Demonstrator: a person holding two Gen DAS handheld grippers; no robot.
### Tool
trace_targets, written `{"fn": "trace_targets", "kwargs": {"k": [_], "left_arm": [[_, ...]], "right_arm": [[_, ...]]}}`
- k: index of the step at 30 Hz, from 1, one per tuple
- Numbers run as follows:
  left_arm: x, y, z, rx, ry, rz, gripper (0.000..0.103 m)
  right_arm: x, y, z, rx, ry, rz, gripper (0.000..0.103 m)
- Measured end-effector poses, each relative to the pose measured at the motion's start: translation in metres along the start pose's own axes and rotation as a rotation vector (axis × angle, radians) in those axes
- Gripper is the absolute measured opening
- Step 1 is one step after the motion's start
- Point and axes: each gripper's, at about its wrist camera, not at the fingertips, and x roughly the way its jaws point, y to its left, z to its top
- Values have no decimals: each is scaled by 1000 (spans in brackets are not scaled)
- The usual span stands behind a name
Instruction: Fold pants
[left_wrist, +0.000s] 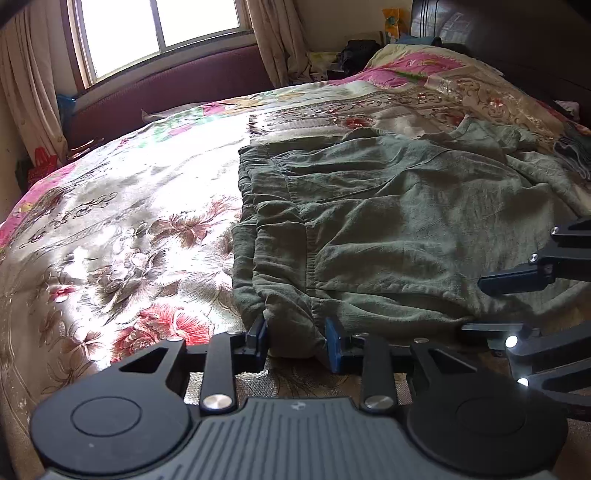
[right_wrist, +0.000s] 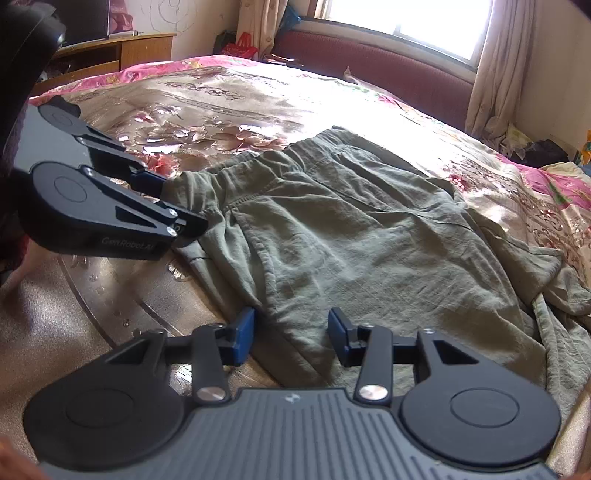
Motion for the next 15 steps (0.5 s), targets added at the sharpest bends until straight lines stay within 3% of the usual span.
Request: {"fn": "trace_targets", "kwargs": {"k": [1,5,10,15], "left_arm": [[-1,2,0,-8,1,-7,42],[-13,18,-6,-60,2,-36,39],[-40,38,-17,-95,-17,19,36],[-73,76,-46,-121,21,119,36]], "right_arm": [[1,2,2,-8,3,-4,35],[0,11,9,-26,23,31,14],[-8,33,18,-14,15,108,11],[-18,81,29,-10,-1,274,11]]}}
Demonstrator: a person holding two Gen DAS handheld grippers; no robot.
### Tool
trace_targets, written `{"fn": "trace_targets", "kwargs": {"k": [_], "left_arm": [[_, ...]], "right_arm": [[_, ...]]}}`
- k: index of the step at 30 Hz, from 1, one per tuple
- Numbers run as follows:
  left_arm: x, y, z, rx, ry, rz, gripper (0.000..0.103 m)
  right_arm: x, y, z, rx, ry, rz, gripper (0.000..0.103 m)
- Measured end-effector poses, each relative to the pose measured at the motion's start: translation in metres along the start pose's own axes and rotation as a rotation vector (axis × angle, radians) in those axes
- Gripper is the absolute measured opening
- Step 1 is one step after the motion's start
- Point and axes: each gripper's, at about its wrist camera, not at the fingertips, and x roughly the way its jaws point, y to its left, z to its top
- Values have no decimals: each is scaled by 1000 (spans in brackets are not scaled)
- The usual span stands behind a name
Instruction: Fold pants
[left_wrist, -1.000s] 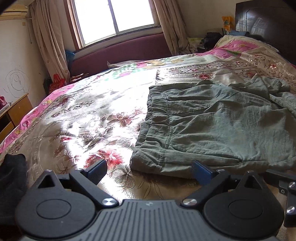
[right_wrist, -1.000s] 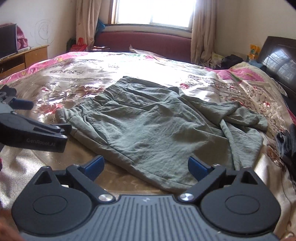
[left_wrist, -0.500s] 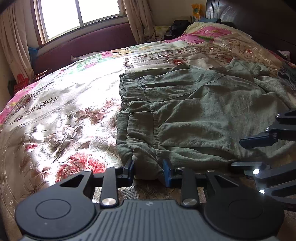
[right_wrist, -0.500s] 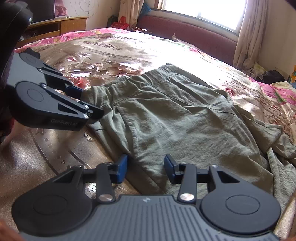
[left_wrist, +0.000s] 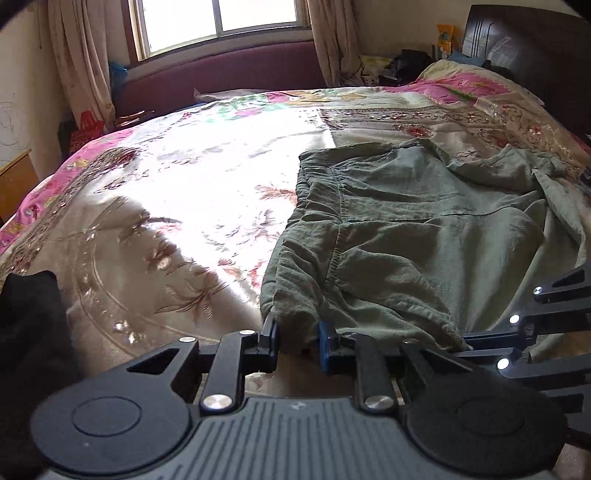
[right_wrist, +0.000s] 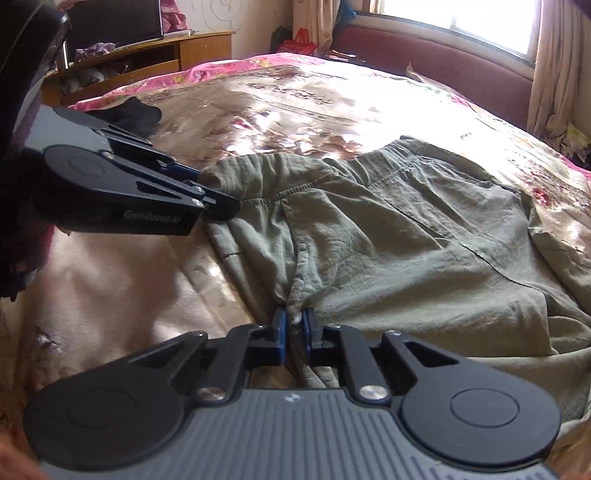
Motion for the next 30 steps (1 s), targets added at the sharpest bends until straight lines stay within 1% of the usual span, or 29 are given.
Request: {"fn": "trace_targets", "kwargs": {"k": [3,4,5,6,7,8,9,10,12,15,16,17,18,19,20,23,25,28,30], "left_arm": [[-12,19,-20,-1,40,74,37],[-14,25,-25,-12,57,88,37],[-17,28,-29,-23,66,96,39],[-20,30,-32,-38,67,99,39],[-24,31,-34,-44,63,99,41],[-28,30,-35,-44,54,102,45],[-35,29,-35,-44,39,107,46],[-40,27,-33,-42,25,112,47],[-49,22,-29,-16,-7,127,47],[-62,14,-18,-2,-49,129,48],[-66,11,-14,-1,-63,124,48],[-69,6,-10,4,-76,122,48],[-73,-2,-5,15,-94,116,48],[-75,-8,-1,24,-106,107,49],[-76,-19,5,35,-123,81,51],[-66,-57,22,65,-145,-37,53],[-51,-85,32,94,-147,-115,53],[-22,-135,47,148,-147,-211,54],[-7,-157,52,168,-148,-251,54]], "right_arm": [[5,28,7,-10,-2,63,12],[5,32,9,-3,-1,78,15],[3,35,11,17,3,90,17],[-1,33,12,43,8,102,21],[-7,29,12,65,5,105,29],[-18,21,9,92,-8,95,33],[-30,10,6,111,-21,72,35],[-43,-2,3,135,-36,38,40],[-65,-31,-3,192,-58,-47,44],[-86,-92,-14,300,-73,-219,54],[-88,-113,-17,331,-71,-287,59],[-89,-134,-21,377,-64,-353,61],[-92,-157,-26,430,-63,-391,61],[-95,-179,-33,486,-67,-409,61],[-99,-202,-41,546,-67,-424,61],[-102,-261,-59,707,-71,-466,61],[-104,-296,-70,814,-86,-472,61],[-102,-335,-81,937,-103,-487,61],[-96,-353,-87,1015,-111,-471,61]]}}
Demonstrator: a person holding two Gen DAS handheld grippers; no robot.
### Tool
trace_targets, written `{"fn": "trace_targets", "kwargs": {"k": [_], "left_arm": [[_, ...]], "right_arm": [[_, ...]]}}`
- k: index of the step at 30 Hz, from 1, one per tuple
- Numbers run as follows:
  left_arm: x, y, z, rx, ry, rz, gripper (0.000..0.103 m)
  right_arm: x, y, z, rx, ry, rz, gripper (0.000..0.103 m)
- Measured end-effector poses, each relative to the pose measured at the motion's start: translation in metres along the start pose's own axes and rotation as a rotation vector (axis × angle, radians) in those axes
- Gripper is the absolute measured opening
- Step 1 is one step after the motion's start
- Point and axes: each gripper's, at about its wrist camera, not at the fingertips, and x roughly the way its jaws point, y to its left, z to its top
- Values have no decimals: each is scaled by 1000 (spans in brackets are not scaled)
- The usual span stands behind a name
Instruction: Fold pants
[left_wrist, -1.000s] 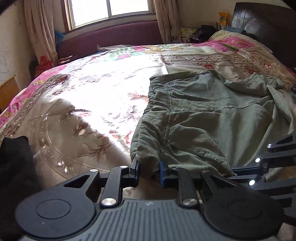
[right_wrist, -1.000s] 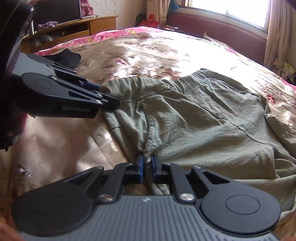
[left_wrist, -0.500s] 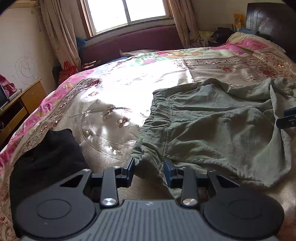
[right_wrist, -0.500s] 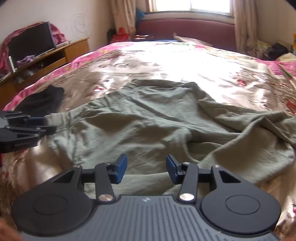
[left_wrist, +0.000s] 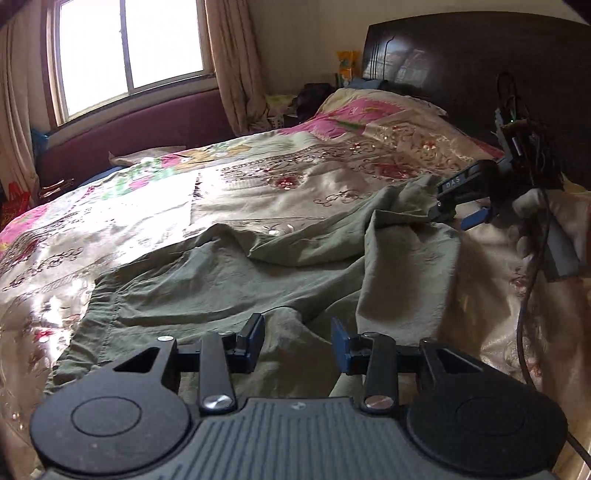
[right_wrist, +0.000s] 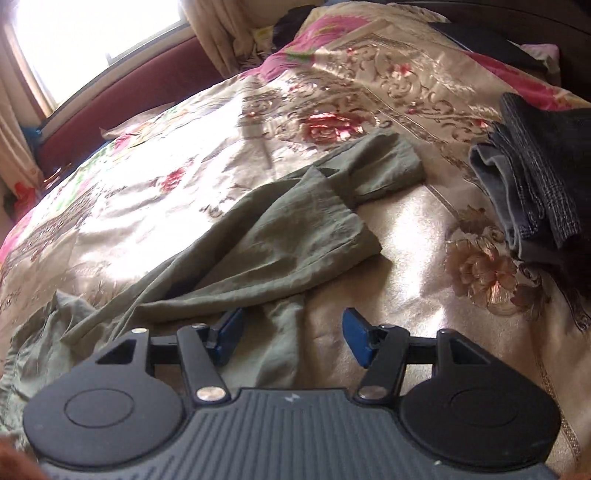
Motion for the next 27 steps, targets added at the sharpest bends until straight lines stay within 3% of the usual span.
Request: {"fn": "trace_targets", "kwargs": {"k": [3,6,7,8,10,13,19,23,27], "left_arm": [[21,-19,3,23,18,-44,54],[32,-30,2,36,35,-57,54],[36,-33,1,38,44,-59,54],[38,-34,0,37,49,-60,54],[41,-37,-1,36,61,-63,53],[43,-41,1,40,65,-77,53],[29,-60,10,77,23,-185,48],[19,-83,12,116,10,-282,48],[18,-106,7,161,40,-328,48]], "right_arm": [[19,-14,12,122,28,24,63],[32,-15,22,162,7,22,63],[34,-15,24,173,1,21,56],[37,-15,27,179,-3,32,32],[39,-21,31,220,15,62,4],[21,-29,34,203,-16,78,4],[-68,-61,45,120,-129,94,3],[-117,-98,46,66,-180,-31,3],[-115,-124,31,-16,-101,-257,10]]}}
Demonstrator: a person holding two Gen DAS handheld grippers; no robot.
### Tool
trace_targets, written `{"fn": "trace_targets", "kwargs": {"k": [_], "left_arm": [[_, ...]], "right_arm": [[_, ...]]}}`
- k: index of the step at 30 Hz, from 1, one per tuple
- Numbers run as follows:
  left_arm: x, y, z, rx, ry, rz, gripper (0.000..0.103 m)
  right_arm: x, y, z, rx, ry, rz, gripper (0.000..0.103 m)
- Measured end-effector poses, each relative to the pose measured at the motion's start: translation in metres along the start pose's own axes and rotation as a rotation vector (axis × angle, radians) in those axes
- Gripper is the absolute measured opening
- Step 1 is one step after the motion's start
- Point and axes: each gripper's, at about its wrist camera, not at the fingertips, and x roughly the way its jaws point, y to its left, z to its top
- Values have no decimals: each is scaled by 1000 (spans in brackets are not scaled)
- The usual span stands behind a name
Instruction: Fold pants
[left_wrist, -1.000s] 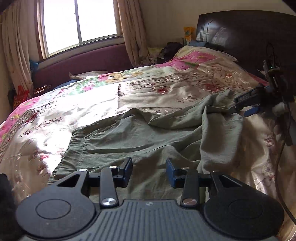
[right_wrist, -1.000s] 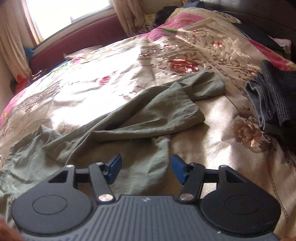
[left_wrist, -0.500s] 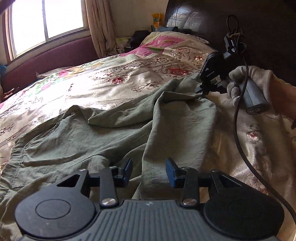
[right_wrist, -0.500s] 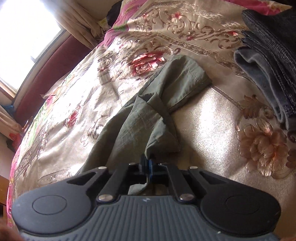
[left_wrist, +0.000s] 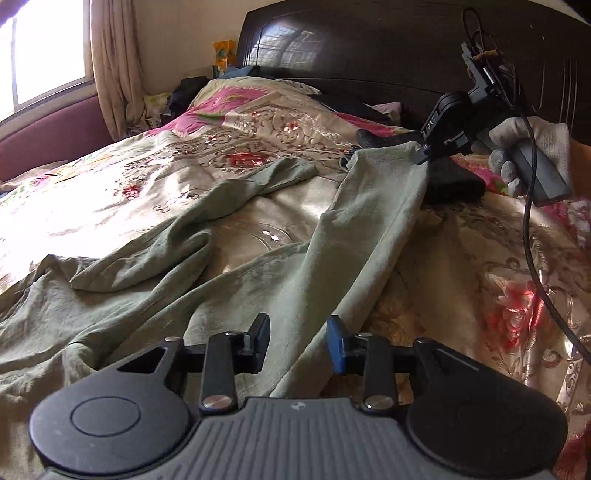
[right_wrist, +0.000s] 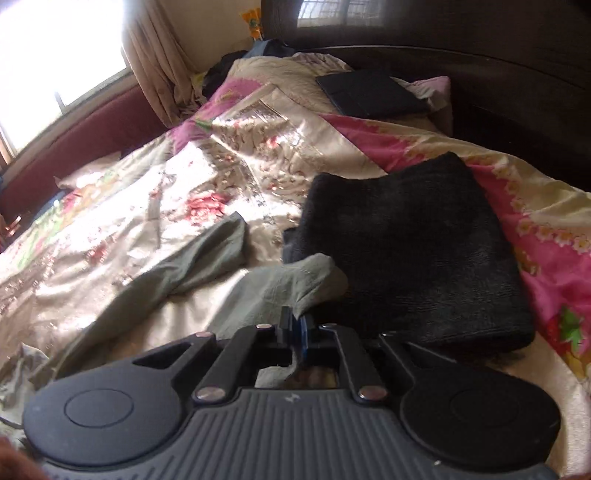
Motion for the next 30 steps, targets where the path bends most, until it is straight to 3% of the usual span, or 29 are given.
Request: {"fn": "trace_targets", "kwargs": {"k": [4,8,10,12,15,17,21,26,30], "left_arm": [[-10,-7,-6,18,12,-2,49],[-27,11,-12,3,18,50,49],[-36,27,-16,-13,15,95,50],[-47,56,-19,-20,5,179,52],[-56,107,-23,-49,3,318,57],[-56,143,-24,-50,6,392,57],[-42,224,-25,-45,65,505,57],[-31,301,-25,-9,135,543,57],[-11,345,-23,-8,188,472,57]], "right_arm": [[-15,-7,-19,-56,-45,-72,11],[-43,2,-28,-163,-178,-187,22],[-54,11,-28,-183,-238,-195,26],[-62,31,-25,-230,-273,-114,27],[-47,87,-24,-325,-217,85,33],[-23,136,-26,-433,-150,222,35],[20,246,-39,-727,-87,379,35],[56,353,-58,-1064,-17,500,39],[80,394,-72,-1253,109,509,44]]}}
